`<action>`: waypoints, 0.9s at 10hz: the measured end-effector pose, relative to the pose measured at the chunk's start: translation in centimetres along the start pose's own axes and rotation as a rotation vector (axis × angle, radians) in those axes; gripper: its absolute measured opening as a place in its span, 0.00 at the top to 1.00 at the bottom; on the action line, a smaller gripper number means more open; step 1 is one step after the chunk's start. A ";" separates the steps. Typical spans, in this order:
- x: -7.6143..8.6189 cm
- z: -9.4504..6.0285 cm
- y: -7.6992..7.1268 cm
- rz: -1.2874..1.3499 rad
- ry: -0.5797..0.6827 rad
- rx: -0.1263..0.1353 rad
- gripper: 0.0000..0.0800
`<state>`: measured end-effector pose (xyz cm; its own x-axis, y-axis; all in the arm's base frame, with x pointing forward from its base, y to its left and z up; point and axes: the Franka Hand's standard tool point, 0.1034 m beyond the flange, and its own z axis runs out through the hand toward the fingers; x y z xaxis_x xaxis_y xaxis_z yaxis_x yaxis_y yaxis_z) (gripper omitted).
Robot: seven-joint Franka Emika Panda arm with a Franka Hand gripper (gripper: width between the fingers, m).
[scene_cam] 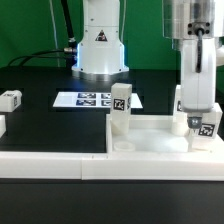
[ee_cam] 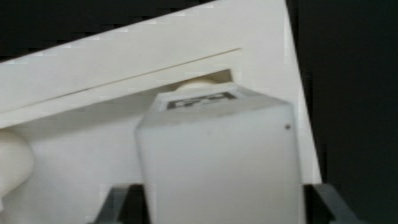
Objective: Assemble square table
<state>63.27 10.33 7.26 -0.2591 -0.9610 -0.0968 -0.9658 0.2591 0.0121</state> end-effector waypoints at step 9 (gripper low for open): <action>-1.1 0.4 0.1 -0.799 0.049 0.034 0.19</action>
Offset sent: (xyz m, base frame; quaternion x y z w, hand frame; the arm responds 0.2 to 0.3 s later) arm -0.0238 0.0268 -0.0071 0.0277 -0.0055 -0.4772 0.8784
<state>63.46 11.43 6.99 0.5098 -0.8601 -0.0195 -0.8587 -0.5073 -0.0726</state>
